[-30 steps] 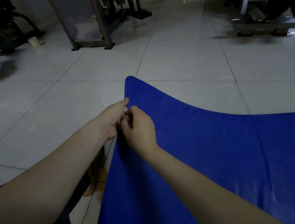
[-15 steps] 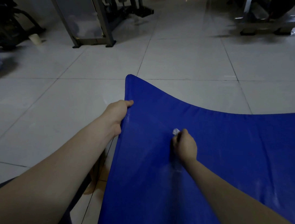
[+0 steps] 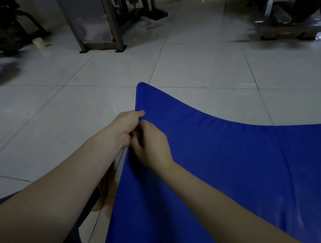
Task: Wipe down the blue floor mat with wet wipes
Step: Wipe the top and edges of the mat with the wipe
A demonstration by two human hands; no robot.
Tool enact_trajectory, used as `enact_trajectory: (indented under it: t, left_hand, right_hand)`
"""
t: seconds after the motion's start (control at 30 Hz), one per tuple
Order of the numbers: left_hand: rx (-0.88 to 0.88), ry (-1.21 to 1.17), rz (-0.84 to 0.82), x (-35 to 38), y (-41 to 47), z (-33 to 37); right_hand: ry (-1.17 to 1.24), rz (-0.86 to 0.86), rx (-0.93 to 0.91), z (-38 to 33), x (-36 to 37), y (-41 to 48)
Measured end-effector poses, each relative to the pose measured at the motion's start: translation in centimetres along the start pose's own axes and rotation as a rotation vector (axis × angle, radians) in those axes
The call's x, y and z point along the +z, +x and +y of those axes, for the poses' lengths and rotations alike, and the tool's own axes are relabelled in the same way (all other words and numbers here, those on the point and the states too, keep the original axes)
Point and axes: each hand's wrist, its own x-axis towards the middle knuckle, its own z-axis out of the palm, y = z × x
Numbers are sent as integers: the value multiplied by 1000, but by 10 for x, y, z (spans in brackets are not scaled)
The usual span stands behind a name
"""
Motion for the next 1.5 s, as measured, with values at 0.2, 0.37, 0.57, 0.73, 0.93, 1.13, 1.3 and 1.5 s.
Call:
enact_trajectory:
  t: [0.2, 0.37, 0.57, 0.73, 0.93, 1.13, 1.3, 1.5]
  left_hand:
    - [26, -7, -8, -3, 4, 4]
    - [14, -30, -32, -1, 1, 2]
    - [-27, -3, -72, -1, 2, -2]
    - [-64, 61, -86, -8, 1, -3]
    - [-26, 67, -26, -10, 10, -8]
    - [0, 43, -22, -11, 17, -17]
    - [-33, 3, -7, -10, 19, -31]
    - [-84, -49, -56, -12, 23, -40]
  right_hand:
    - [12, 162, 169, 53, -11, 4]
    - [-161, 118, 635, 161, -27, -24]
    - [12, 181, 715, 155, -20, -20]
    - [255, 178, 420, 64, 1, -5]
    - [62, -4, -32, -1, 16, -18]
    - [-80, 69, 94, 55, 12, -39]
    - [-289, -101, 621, 183, -5, -114]
    - [-250, 0, 887, 207, -6, -135]
